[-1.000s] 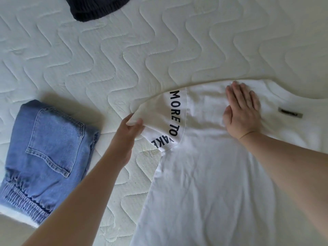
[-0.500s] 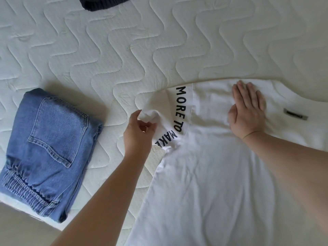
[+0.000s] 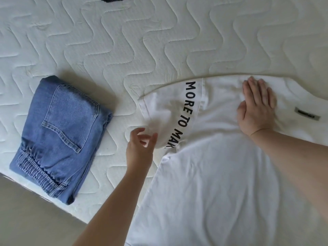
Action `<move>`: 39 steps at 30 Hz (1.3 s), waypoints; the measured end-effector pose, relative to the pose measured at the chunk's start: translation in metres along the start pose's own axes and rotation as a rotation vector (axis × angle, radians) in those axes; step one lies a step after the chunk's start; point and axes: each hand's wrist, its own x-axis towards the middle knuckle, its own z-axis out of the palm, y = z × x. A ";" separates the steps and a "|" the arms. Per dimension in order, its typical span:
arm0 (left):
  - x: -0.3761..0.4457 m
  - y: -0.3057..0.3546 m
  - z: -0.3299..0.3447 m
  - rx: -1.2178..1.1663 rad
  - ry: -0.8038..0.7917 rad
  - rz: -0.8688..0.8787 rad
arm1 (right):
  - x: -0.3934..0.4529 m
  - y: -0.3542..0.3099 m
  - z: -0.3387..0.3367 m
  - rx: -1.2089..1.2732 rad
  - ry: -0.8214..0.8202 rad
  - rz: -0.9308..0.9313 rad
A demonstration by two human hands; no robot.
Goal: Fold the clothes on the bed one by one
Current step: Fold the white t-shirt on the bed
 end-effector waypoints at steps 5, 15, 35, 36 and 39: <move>0.030 0.020 0.002 -0.159 -0.040 -0.203 | 0.001 -0.001 0.000 0.001 0.003 -0.001; 0.028 0.047 -0.003 0.069 0.329 0.160 | 0.001 -0.001 0.001 -0.014 0.003 -0.005; 0.106 0.182 0.113 0.880 -0.104 0.778 | 0.004 0.002 -0.001 -0.024 0.031 -0.026; 0.103 0.179 0.113 0.889 -0.067 0.795 | 0.004 0.002 -0.001 -0.025 0.032 -0.023; 0.073 0.155 0.120 0.820 0.070 0.903 | 0.003 0.000 -0.001 -0.019 0.032 -0.020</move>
